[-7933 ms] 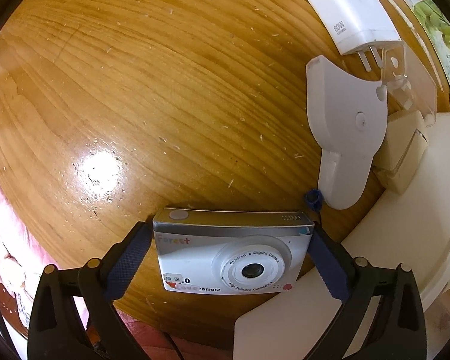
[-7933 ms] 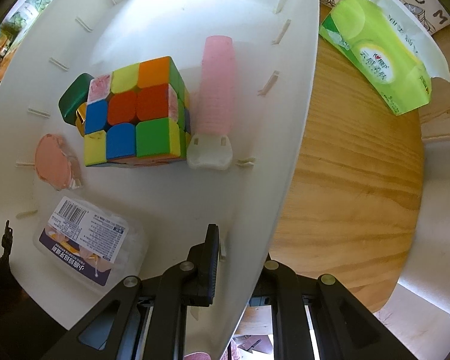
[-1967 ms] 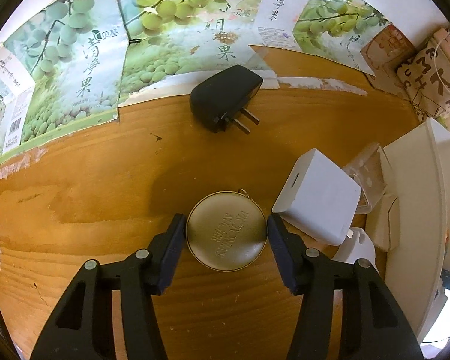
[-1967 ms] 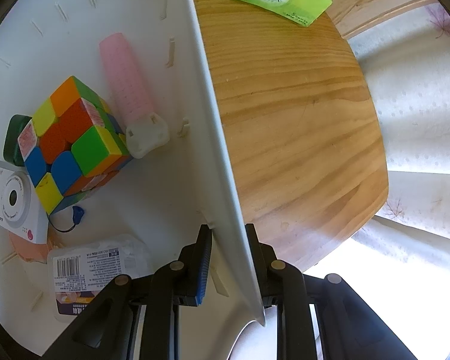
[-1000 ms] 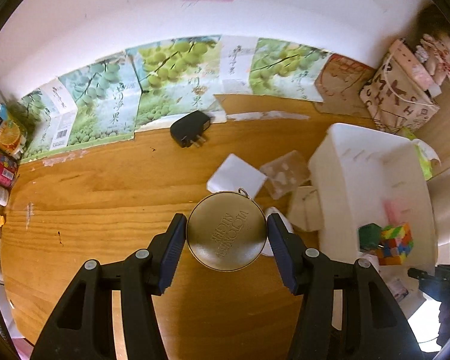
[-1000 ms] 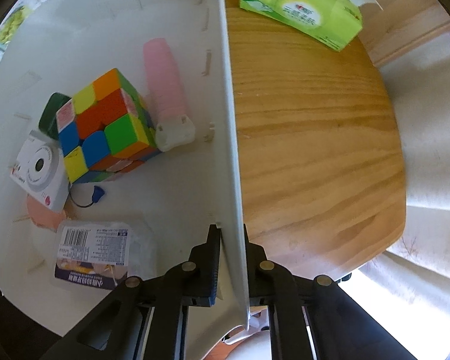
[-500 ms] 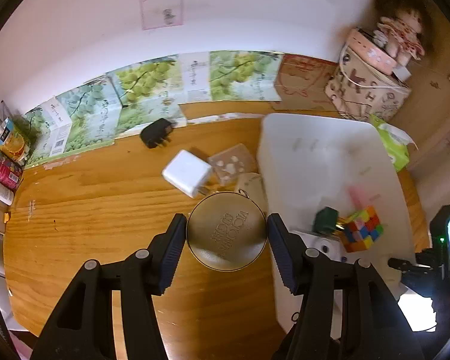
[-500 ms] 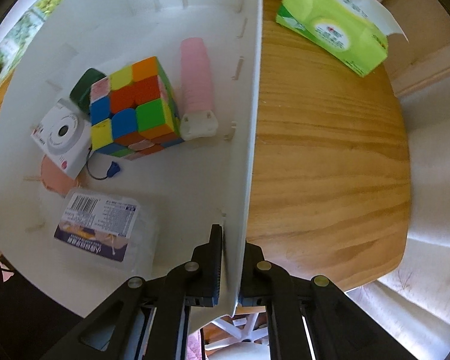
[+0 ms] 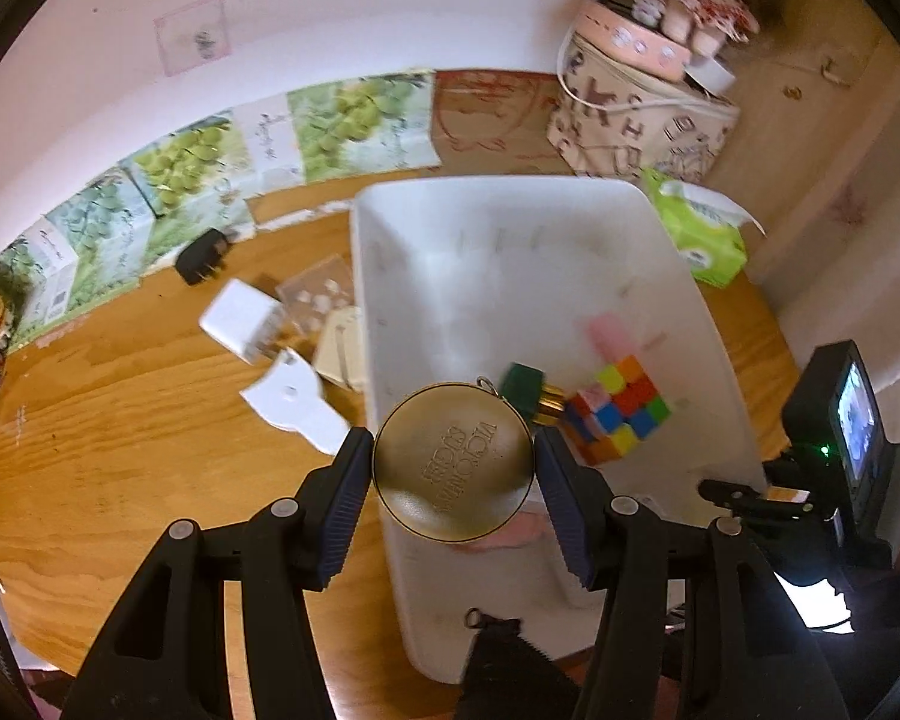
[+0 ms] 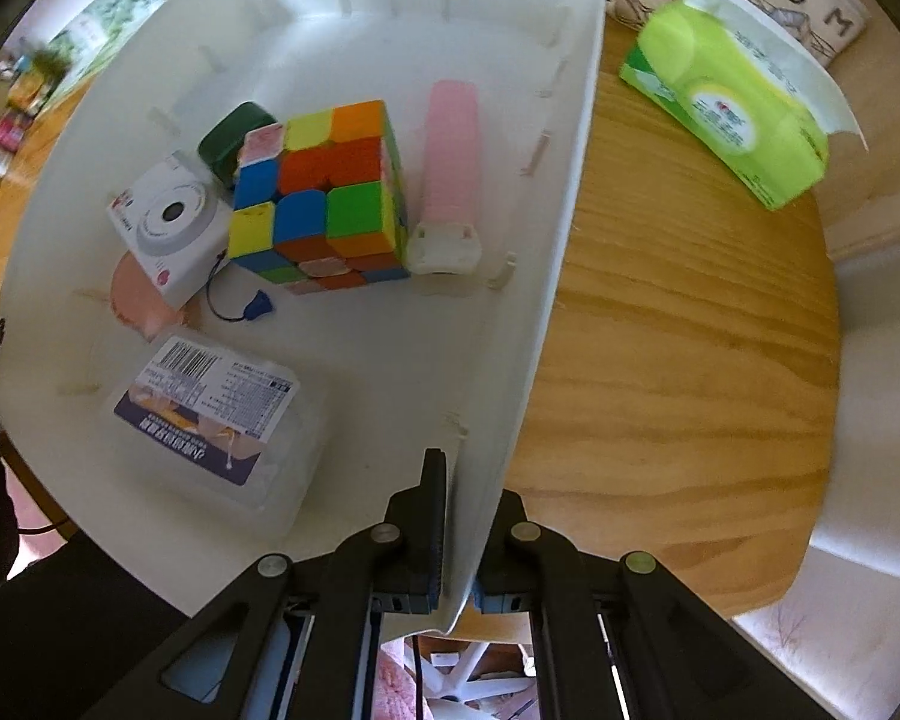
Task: Organize rigid objects
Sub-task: 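Carry the gold round case over the tray with the left gripper, then open the left gripper to drop the gold case into the tray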
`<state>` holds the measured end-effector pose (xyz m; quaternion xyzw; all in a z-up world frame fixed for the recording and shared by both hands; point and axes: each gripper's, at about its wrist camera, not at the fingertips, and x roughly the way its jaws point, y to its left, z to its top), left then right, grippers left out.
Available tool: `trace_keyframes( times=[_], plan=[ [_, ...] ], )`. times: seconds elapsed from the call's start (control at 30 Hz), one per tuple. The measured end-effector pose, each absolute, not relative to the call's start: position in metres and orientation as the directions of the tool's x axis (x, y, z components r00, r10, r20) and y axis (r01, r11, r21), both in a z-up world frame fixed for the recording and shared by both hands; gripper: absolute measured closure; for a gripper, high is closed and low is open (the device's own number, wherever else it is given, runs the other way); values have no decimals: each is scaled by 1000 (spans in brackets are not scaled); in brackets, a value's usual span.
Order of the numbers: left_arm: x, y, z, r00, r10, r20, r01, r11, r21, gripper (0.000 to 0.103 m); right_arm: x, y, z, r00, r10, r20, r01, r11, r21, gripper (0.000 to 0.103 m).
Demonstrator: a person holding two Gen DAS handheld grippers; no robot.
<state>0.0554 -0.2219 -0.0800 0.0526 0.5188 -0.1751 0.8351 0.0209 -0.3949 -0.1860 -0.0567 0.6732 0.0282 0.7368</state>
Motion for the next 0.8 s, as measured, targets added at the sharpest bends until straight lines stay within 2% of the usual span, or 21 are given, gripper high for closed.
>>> trace_keyframes(
  times=[0.33, 0.37, 0.43, 0.53, 0.8],
  plan=[
    [44, -253, -97, 331, -227, -916, 339, 935, -109, 43, 11, -408, -184, 97, 13, -995, -195, 981, -7, 93],
    [44, -254, -98, 328, -222, -918, 332, 937, -108, 42, 11, -409, -183, 98, 12, -995, -201, 980, -8, 93],
    [44, -253, -98, 330, -217, -919, 318, 942, -108, 32, 9, -408, -182, 98, 9, -995, -211, 977, -11, 93],
    [44, -248, -96, 344, -212, -915, 286, 952, -113, 24, 15, -408, -182, 93, 9, -996, -223, 975, -12, 92],
    [56, -208, -95, 362, -167, -917, 138, 983, -125, 24, 27, -395, -187, 74, -17, -997, -225, 974, -33, 93]
  ],
)
